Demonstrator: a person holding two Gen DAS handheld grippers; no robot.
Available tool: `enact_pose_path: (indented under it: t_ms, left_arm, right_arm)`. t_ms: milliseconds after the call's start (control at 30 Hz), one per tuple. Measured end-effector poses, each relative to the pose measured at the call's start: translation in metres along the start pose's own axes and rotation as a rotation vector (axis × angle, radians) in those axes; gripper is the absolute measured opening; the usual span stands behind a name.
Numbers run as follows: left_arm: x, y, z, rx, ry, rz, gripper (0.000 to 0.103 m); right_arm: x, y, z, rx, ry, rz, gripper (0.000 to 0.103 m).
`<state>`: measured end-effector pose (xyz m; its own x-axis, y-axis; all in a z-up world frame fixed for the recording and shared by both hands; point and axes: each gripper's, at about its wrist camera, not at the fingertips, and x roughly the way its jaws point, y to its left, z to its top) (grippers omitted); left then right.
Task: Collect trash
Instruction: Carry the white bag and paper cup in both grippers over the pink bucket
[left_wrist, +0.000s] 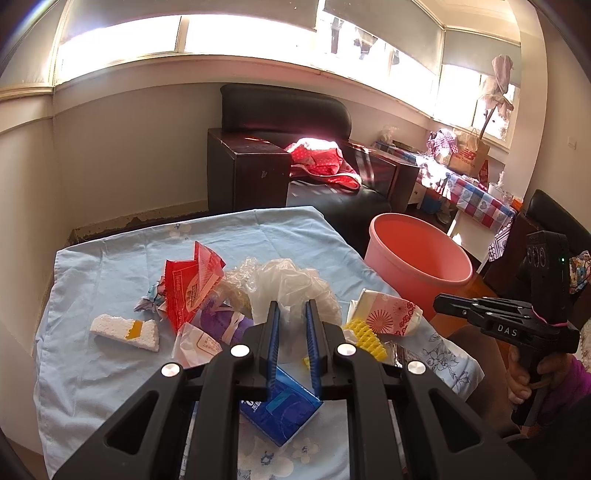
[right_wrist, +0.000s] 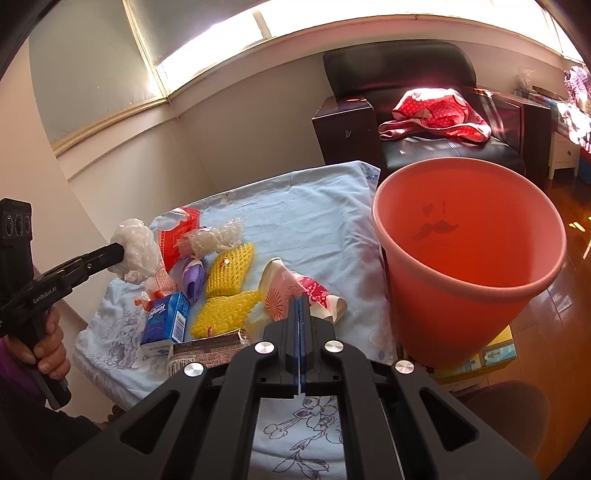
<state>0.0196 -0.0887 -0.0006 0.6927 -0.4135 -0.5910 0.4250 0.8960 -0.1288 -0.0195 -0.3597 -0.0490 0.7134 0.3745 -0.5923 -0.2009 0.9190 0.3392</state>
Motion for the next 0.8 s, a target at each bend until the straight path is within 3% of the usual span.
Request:
enact_pose_path:
  t_ms: [67, 100, 167, 200, 400, 500, 533, 600, 800]
  left_arm:
    - [0.001, -0.002, -0.001, 0.000, 0.006, -0.005, 0.013]
    - [0.001, -0.003, -0.002, 0.001, 0.007, -0.007, 0.013]
    - [0.001, -0.003, -0.003, 0.003, 0.009, -0.005, 0.013]
    - [0.000, -0.003, -0.003, 0.002, 0.009, -0.003, 0.013]
    - [0.001, -0.001, -0.006, -0.024, 0.017, 0.017, 0.013]
    - [0.001, -0.003, -0.006, -0.025, 0.020, 0.025, 0.013]
    - [0.001, -0.003, -0.006, -0.024, 0.019, 0.026, 0.013]
    - [0.002, -0.005, -0.005, -0.024, 0.016, 0.025, 0.013]
    - [0.010, -0.018, 0.002, -0.015, -0.003, 0.011, 0.013]
  right_arm:
    - [0.009, 0.006, 0.008, -0.046, 0.036, 0.008, 0.004]
    - [0.016, 0.007, 0.011, -0.071, 0.065, 0.011, 0.015]
    - [0.029, 0.010, 0.018, -0.123, 0.112, 0.016, 0.026]
    - [0.034, 0.011, 0.021, -0.146, 0.129, 0.017, 0.027]
    - [0.057, 0.008, 0.034, -0.209, 0.222, 0.075, 0.027]
    - [0.068, 0.011, 0.030, -0.253, 0.278, 0.065, 0.026]
    - [0.068, 0.012, 0.027, -0.264, 0.282, 0.076, 0.017]
    - [0.066, 0.015, 0.023, -0.270, 0.277, 0.090, 0.005]
    - [0.043, 0.010, 0.020, -0.199, 0.157, 0.102, 0.004]
